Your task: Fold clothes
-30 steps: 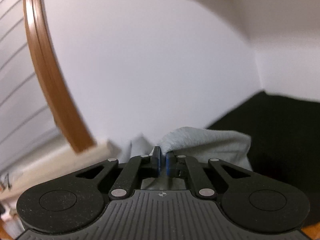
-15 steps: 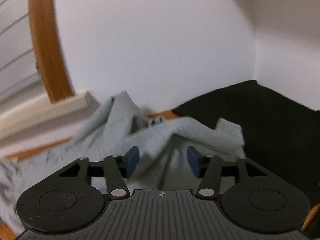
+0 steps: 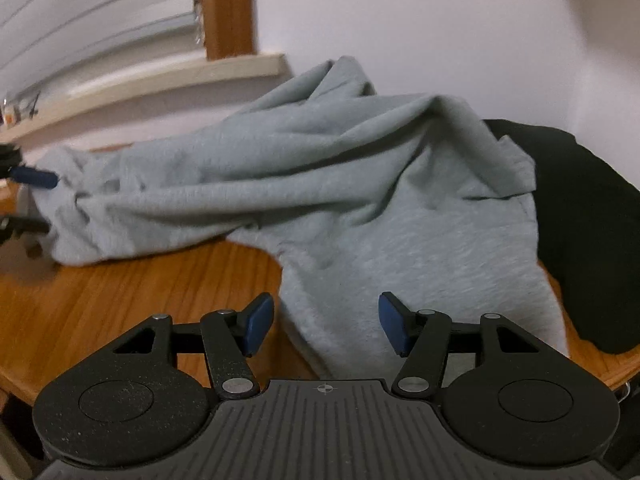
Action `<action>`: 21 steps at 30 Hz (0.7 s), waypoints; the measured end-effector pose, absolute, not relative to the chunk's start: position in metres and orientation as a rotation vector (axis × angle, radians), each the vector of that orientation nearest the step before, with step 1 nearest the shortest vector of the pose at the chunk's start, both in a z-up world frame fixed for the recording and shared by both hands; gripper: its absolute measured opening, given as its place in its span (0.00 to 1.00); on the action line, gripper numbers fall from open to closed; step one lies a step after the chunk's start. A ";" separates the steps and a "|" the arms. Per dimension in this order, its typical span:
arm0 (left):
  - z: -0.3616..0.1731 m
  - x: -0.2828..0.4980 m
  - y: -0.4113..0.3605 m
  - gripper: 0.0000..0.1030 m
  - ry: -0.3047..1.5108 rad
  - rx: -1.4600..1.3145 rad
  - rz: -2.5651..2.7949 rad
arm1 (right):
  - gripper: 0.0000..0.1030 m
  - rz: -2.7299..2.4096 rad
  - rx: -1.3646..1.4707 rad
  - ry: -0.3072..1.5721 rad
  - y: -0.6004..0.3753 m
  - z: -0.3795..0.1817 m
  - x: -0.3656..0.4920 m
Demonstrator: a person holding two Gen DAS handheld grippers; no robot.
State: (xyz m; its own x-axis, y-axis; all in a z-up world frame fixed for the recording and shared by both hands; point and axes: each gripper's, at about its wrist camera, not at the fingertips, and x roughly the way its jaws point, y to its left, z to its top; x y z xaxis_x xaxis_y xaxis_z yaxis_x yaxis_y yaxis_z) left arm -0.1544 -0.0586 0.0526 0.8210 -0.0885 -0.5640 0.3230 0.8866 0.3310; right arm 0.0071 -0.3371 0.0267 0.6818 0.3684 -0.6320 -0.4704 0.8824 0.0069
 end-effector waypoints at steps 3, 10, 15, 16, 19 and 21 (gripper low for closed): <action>0.053 -0.146 -0.044 0.04 0.584 0.370 -0.241 | 0.15 0.466 -0.200 0.674 -0.340 0.030 0.006; 0.093 -0.142 -0.012 0.03 0.509 0.279 -0.197 | 0.05 0.405 -0.263 0.614 -0.367 0.061 -0.002; 0.120 -0.135 -0.009 0.03 0.489 0.232 -0.248 | 0.01 0.357 -0.318 0.565 -0.388 0.099 -0.016; 0.120 -0.131 -0.010 0.03 0.498 0.229 -0.250 | 0.00 0.322 -0.329 0.540 -0.392 0.107 -0.018; 0.118 -0.121 -0.016 0.08 0.527 0.225 -0.254 | 0.00 0.224 -0.320 0.521 -0.407 0.114 -0.017; 0.107 -0.118 -0.019 0.13 0.551 0.238 -0.252 | 0.00 0.216 -0.298 0.545 -0.414 0.109 -0.013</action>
State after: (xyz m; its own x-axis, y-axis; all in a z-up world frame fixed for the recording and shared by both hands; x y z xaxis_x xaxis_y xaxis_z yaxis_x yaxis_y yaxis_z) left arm -0.1178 -0.0193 0.1068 0.8228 -0.1710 -0.5420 0.2976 0.9421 0.1544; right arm -0.0128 -0.4135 0.1092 0.8344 0.1221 -0.5375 -0.2789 0.9346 -0.2206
